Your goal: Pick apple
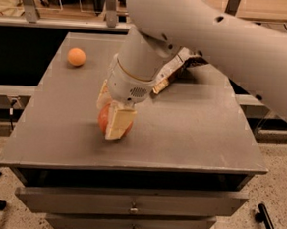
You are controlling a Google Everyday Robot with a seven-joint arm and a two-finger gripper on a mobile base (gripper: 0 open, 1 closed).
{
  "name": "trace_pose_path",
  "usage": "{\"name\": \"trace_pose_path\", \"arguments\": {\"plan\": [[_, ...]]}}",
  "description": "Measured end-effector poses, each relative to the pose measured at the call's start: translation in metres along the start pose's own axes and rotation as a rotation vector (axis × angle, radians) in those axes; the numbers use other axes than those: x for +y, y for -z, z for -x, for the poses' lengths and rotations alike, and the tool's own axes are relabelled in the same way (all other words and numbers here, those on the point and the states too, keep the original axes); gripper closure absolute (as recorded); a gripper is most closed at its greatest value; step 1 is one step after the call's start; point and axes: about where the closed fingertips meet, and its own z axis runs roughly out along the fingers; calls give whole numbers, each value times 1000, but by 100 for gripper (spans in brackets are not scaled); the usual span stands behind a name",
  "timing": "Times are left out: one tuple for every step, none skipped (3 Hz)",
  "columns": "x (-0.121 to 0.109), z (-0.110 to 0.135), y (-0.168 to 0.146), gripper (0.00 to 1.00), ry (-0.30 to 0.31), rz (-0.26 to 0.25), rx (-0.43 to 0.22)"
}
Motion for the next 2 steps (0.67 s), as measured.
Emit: {"name": "trace_pose_path", "arguments": {"plan": [[1,10,51,100,46,-96,-75],[1,10,51,100,46,-96,-75]]}}
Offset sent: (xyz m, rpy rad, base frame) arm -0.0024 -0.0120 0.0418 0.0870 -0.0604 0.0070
